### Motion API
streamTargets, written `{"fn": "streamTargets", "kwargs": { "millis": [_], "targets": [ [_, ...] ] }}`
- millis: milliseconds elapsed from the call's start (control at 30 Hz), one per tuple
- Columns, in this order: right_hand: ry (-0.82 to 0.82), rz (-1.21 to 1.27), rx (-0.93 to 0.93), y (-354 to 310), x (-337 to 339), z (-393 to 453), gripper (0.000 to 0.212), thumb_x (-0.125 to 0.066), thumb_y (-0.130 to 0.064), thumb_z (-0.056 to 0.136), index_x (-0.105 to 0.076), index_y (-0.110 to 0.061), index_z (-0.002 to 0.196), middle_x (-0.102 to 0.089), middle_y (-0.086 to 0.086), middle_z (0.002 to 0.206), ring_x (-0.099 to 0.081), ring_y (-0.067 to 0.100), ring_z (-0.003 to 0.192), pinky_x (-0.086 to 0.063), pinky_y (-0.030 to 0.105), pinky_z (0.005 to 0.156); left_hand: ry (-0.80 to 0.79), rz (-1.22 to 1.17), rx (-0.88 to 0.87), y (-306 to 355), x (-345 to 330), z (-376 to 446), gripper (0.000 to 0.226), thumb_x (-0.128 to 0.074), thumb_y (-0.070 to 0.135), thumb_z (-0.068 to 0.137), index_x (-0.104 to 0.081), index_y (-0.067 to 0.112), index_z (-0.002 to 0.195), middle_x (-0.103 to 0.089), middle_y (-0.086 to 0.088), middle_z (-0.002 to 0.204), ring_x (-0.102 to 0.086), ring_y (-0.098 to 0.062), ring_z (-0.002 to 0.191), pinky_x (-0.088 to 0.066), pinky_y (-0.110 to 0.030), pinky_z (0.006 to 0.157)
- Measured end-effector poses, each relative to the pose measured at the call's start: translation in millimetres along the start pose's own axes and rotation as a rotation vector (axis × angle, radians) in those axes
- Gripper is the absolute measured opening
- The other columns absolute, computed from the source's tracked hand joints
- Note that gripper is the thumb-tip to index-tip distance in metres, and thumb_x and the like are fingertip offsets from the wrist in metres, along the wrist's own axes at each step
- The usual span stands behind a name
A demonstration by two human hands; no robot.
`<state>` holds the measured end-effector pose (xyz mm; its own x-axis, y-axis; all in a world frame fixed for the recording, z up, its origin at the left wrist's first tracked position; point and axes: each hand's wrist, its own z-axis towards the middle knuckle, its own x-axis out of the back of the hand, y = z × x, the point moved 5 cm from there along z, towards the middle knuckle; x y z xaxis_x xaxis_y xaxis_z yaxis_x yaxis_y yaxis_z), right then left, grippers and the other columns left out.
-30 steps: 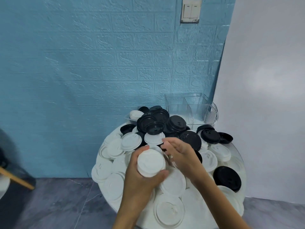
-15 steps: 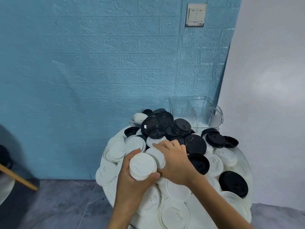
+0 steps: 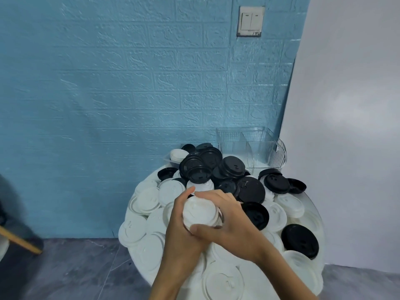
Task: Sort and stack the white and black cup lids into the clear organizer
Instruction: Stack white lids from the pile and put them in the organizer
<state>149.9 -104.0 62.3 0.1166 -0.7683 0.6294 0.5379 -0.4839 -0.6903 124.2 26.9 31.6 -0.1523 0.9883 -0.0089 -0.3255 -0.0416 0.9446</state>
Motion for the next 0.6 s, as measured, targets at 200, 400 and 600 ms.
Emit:
{"fn": "streamTargets", "kwargs": {
  "millis": [200, 400, 600],
  "targets": [
    [-0.063, 0.065, -0.064, 9.3, 9.0, -18.4, 0.070, -0.055, -0.078, 0.082, -0.044, -0.048, 0.145, -0.042, -0.037, 0.142, -0.030, -0.002, 0.140, -0.026, 0.039, 0.119, 0.005, 0.038, 0.007, -1.0, -0.7, -5.9, 0.070, -0.095, 0.031, 0.049, -0.067, 0.041, 0.113, -0.070, 0.019, 0.113, -0.067, -0.001, 0.104, -0.054, -0.014, 0.079],
    [0.021, -0.359, -0.081, 36.7, 19.5, -61.3, 0.075, -0.054, -0.088, 0.074, -0.044, -0.053, 0.139, -0.038, -0.037, 0.134, -0.035, -0.001, 0.128, -0.027, 0.024, 0.104, 0.037, 0.092, 0.015, -8.2, 12.4, -6.4, 0.064, -0.098, 0.022, 0.054, -0.063, 0.043, 0.103, -0.068, 0.020, 0.108, -0.063, -0.001, 0.098, -0.048, -0.011, 0.078],
    [-0.095, -0.473, -0.141, 51.0, 0.9, -69.5, 0.096, -0.054, -0.090, 0.063, -0.032, -0.051, 0.148, -0.024, -0.040, 0.138, -0.020, -0.007, 0.127, -0.016, 0.022, 0.106, 0.010, 0.104, 0.029, -13.5, 8.1, -9.1, 0.067, -0.100, 0.010, 0.060, -0.063, 0.044, 0.105, -0.067, 0.022, 0.112, -0.063, 0.001, 0.102, -0.048, -0.010, 0.081]
  ]
}}
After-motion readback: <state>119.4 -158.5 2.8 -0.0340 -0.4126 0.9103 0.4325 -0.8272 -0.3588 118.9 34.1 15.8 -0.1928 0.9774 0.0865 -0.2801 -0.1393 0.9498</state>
